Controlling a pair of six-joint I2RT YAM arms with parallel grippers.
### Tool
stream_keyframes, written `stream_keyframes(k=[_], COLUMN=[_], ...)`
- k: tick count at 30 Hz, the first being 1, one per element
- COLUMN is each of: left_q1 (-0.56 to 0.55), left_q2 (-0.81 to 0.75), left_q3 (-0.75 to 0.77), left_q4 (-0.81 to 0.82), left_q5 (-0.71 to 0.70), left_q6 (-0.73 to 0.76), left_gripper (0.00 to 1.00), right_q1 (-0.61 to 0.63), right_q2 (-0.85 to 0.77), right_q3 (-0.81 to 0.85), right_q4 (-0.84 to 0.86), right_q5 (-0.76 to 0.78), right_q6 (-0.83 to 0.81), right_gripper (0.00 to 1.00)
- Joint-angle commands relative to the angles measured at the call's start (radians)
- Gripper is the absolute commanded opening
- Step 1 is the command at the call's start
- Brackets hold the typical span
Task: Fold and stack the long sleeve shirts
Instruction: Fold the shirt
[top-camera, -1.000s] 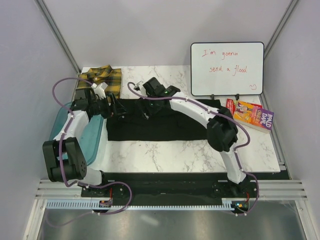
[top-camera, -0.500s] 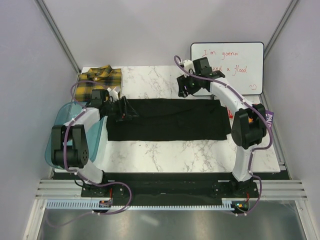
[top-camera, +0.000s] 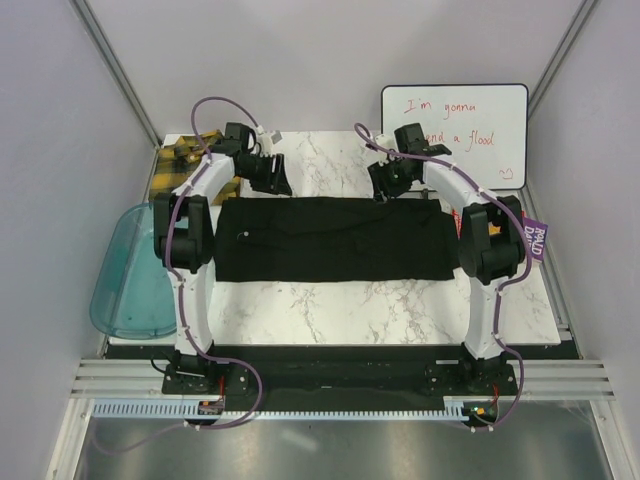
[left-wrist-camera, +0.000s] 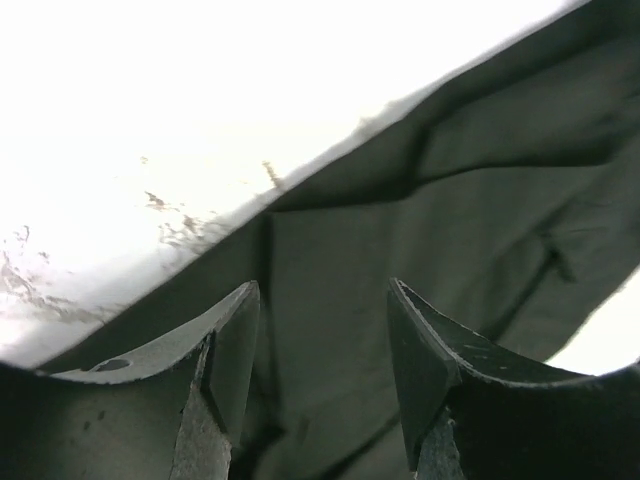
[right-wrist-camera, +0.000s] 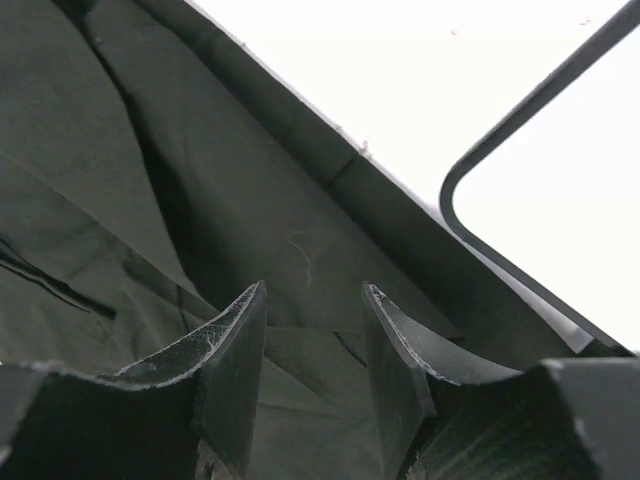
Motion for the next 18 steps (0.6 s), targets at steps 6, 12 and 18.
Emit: stream_keyframes(k=[6, 12, 18], left_q1=[-0.051, -0.068, -0.074], left_q2=[0.088, 0.127, 0.153], left_q3=[0.092, 0.103, 0.143], left_q4=[-0.086, -0.086, -0.084], left_q5=[-0.074, -0.095, -0.136], left_q6=[0.128, 0.132, 0.107], left_gripper=[0.61, 0.63, 0.68], right_q1=[-0.001, -0.004, -0.011], right_q2=[0.044, 0.048, 0.041], right_q3=[0.026, 0.025, 0.036], right_q4=[-0.009, -0.013, -0.026], right_q5=[-0.033, -0.042, -0.048], right_q6=[-0.033, -0.028, -0.028], right_gripper=[0.51, 0.51, 0.52])
